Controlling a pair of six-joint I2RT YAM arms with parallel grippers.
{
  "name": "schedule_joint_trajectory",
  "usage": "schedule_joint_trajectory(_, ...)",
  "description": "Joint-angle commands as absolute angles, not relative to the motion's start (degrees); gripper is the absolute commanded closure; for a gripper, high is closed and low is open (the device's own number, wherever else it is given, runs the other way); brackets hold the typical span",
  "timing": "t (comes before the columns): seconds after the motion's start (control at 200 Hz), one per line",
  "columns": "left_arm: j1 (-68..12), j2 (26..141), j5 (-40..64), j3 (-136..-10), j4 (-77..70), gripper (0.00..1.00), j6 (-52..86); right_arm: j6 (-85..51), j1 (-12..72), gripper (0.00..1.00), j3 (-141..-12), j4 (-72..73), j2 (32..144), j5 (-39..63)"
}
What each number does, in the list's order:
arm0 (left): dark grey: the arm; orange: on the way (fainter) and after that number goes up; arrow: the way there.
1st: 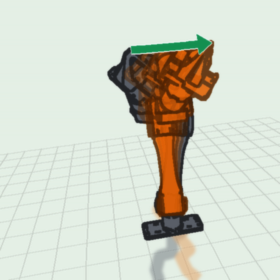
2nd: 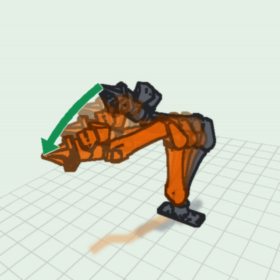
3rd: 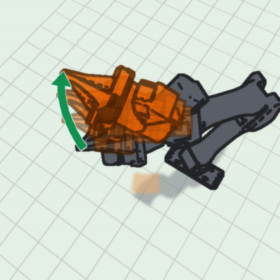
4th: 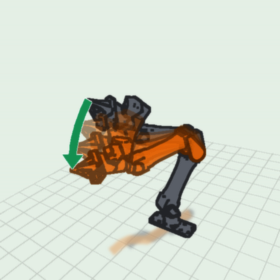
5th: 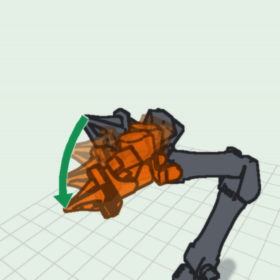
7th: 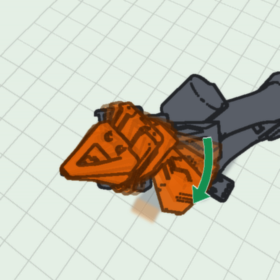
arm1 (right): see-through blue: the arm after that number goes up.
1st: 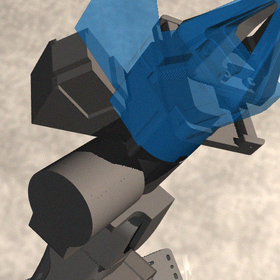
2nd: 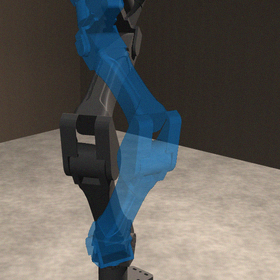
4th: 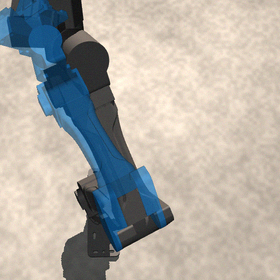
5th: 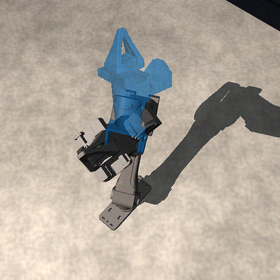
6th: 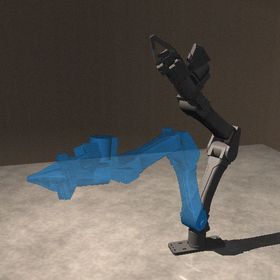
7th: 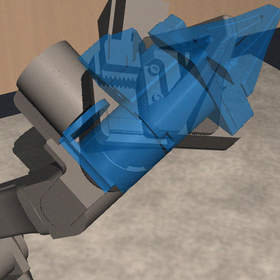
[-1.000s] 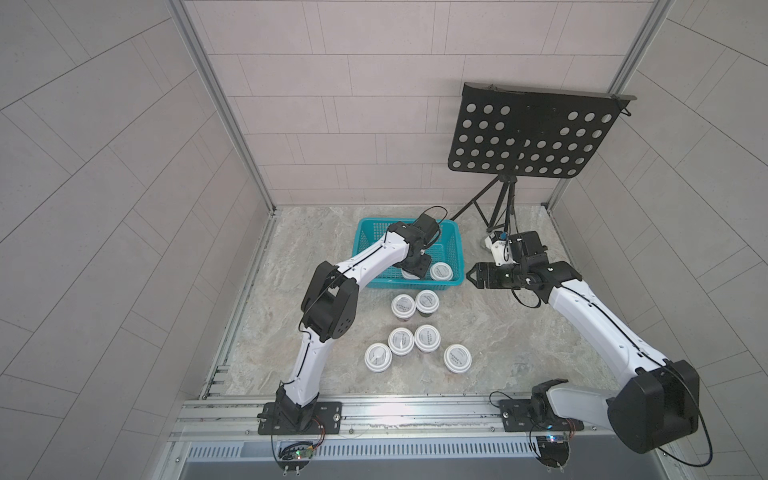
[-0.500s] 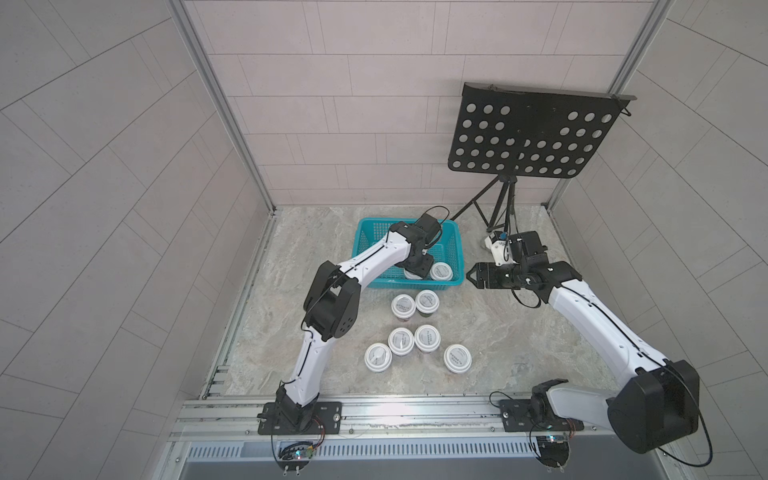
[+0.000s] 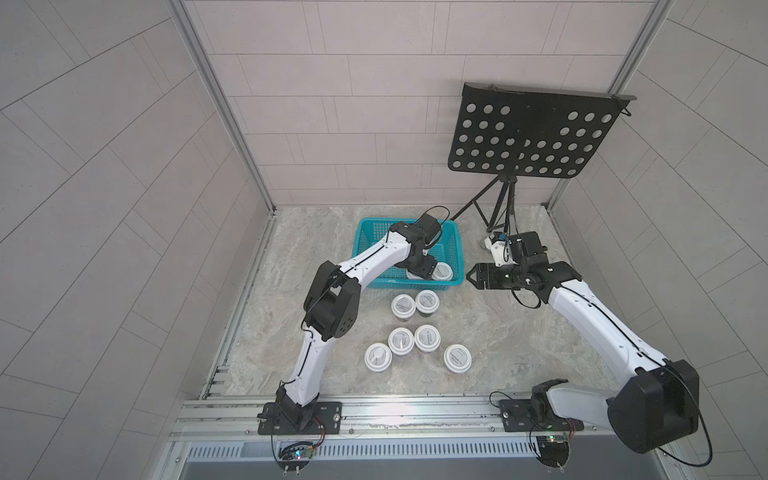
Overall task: Put the yogurt in the basket
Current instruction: Place the yogurt in the basket.
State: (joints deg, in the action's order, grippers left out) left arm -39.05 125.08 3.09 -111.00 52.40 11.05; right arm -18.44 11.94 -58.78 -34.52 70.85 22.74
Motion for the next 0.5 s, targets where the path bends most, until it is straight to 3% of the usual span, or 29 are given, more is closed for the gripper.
schedule_joint_trajectory(0.0, -39.39, 123.66, 3.01, -111.66, 53.58, 0.18, 10.81, -17.79, 11.69, 0.18, -58.36, -35.2, 69.66, 22.41)
schedule_joint_trajectory(0.225, -39.44, 119.99, 0.99, -111.12, 54.4, 0.12, 10.14, -16.88, 11.69, 0.18, -58.49, -35.98, 69.61, 22.66)
schedule_joint_trajectory(0.495, -39.22, 111.2, 0.6, -107.14, 54.64, 0.11, 10.29, -14.62, 12.83, 0.19, -59.14, -37.76, 69.7, 25.66)
